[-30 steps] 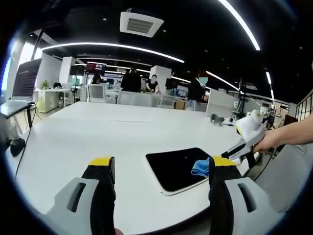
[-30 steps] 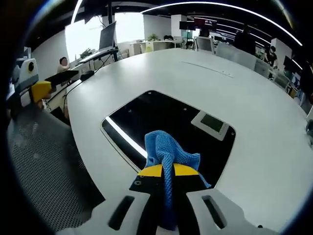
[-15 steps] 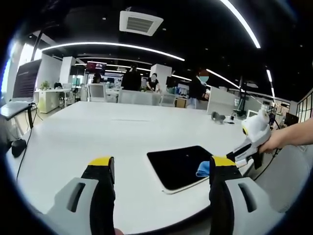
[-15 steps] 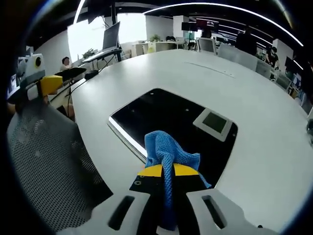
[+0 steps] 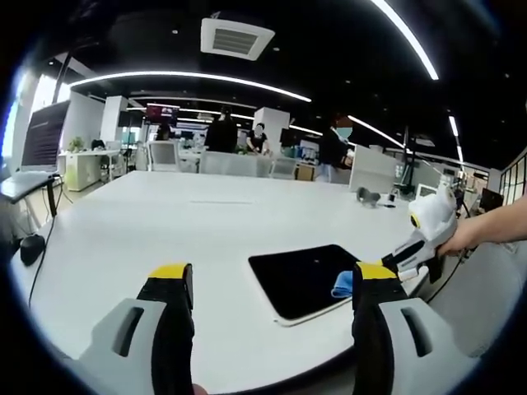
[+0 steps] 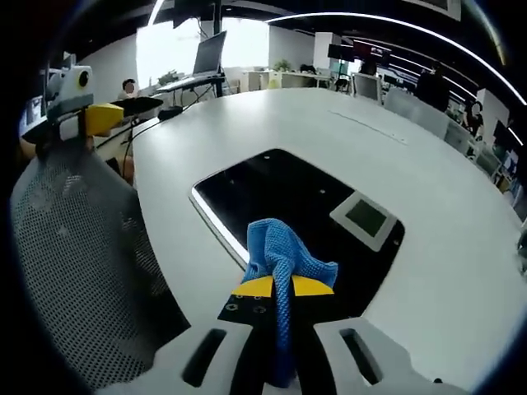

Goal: Wipe the mirror surface with the cleaning cloth until all visible marks leave the cleaned area.

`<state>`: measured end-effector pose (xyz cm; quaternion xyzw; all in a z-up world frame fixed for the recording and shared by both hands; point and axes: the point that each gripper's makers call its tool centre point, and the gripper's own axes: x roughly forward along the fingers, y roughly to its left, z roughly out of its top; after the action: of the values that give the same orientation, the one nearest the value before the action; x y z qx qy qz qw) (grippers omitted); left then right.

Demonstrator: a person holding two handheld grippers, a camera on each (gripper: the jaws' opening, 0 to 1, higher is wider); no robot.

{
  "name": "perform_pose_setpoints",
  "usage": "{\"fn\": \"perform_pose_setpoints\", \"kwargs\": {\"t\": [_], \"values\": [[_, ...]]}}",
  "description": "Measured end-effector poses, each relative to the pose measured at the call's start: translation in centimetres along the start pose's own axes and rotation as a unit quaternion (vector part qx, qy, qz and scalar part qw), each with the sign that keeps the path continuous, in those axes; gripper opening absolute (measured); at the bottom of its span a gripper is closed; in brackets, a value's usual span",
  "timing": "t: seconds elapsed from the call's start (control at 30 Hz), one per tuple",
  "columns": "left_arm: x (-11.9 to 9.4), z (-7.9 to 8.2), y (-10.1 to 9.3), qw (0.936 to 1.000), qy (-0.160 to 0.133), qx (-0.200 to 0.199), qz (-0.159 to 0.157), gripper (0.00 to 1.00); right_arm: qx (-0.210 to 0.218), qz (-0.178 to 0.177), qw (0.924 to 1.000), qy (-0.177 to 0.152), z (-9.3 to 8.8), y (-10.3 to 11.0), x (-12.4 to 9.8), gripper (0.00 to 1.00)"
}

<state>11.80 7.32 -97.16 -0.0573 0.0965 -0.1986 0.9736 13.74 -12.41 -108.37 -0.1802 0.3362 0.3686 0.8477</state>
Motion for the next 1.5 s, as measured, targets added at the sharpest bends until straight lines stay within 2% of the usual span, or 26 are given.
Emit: {"fn": "perform_pose_setpoints", "kwargs": {"t": [0.27, 0.5, 1.1, 1.5], "values": [[0.0, -0.1, 0.1, 1.0000, 0.004, 0.003, 0.005, 0.77, -0.006, 0.021, 0.9998, -0.001, -0.1, -0.2, -0.1, 0.00], [-0.1, 0.4, 0.2, 0.9999, -0.011, -0.002, 0.007, 0.78, -0.004, 0.030, 0.9995, -0.002, -0.6, -0.9, -0.6, 0.00], [-0.2, 0.5, 0.1, 0.9998, -0.019, -0.009, 0.004, 0.78, 0.028, 0.020, 0.9994, -0.005, -2.4, -3.3, -2.3, 0.00], [0.0, 0.2, 0.1, 1.0000, -0.006, -0.001, 0.003, 0.82, 0.031, 0.019, 0.9993, -0.007, -2.4, -3.3, -2.3, 0.00]]}}
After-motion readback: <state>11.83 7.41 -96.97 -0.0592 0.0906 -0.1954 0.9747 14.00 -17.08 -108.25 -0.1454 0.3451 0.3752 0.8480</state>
